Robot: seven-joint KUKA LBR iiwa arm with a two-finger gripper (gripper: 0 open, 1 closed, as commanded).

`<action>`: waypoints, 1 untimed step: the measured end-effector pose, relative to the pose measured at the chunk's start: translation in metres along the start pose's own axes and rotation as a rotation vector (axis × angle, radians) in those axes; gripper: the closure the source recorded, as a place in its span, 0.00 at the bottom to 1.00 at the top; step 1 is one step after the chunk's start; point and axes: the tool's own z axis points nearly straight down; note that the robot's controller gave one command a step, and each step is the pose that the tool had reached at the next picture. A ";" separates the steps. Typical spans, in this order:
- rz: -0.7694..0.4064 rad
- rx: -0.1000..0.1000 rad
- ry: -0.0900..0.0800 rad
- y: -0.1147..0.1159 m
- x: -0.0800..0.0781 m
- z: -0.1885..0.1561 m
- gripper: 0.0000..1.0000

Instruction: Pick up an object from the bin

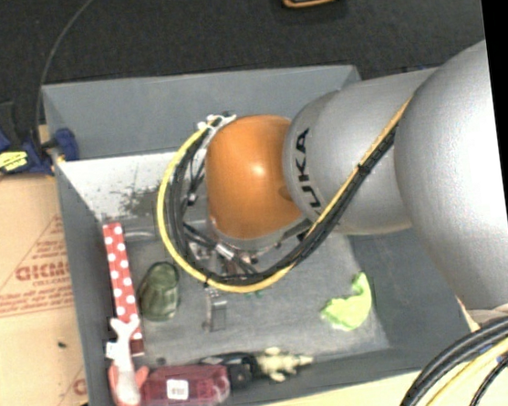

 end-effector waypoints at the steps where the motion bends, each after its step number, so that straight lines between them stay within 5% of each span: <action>1: 0.004 -0.001 -0.007 0.000 -0.002 -0.003 0.00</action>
Offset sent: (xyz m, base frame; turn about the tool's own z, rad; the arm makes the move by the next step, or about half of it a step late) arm -0.0738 -0.0432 -0.0742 -0.2412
